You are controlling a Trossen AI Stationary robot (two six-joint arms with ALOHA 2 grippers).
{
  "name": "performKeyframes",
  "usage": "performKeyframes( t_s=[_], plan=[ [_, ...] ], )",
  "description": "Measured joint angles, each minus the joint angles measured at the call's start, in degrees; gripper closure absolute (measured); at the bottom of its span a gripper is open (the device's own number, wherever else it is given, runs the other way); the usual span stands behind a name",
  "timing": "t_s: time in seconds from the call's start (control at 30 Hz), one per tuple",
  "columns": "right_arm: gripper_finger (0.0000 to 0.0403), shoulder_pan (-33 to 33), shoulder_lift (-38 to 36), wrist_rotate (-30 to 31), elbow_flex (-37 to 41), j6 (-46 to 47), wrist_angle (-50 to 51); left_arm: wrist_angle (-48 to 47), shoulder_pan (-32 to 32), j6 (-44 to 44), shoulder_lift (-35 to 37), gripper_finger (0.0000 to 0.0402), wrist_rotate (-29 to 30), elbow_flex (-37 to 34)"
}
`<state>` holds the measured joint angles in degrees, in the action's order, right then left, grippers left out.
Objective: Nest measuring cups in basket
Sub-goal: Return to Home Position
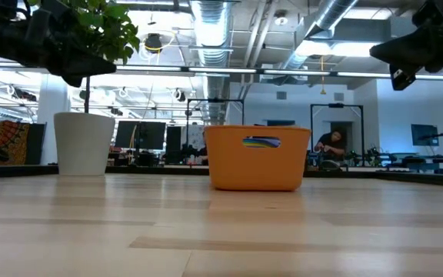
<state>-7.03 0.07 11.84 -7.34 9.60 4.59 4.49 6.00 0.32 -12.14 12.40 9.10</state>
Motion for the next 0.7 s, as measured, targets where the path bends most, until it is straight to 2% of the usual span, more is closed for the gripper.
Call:
performKeyframes(
  t_s=[0.27,0.5,0.7],
  plan=[
    [0.0398,-2.0,0.0,0.0,0.4,0.1,0.1,-5.2,0.0,0.0,4.1,0.0401,-1.5,-0.1],
    [0.0389,-4.1,0.2,0.1,5.4,1.1,-8.1,4.3,0.0,-1.0,6.7,0.0401,-2.3,-8.3],
    [0.0396,-4.6,0.1,0.2,6.6,0.7,-9.5,2.5,0.0,-2.5,7.4,0.0401,-2.8,-8.4]
  ],
)
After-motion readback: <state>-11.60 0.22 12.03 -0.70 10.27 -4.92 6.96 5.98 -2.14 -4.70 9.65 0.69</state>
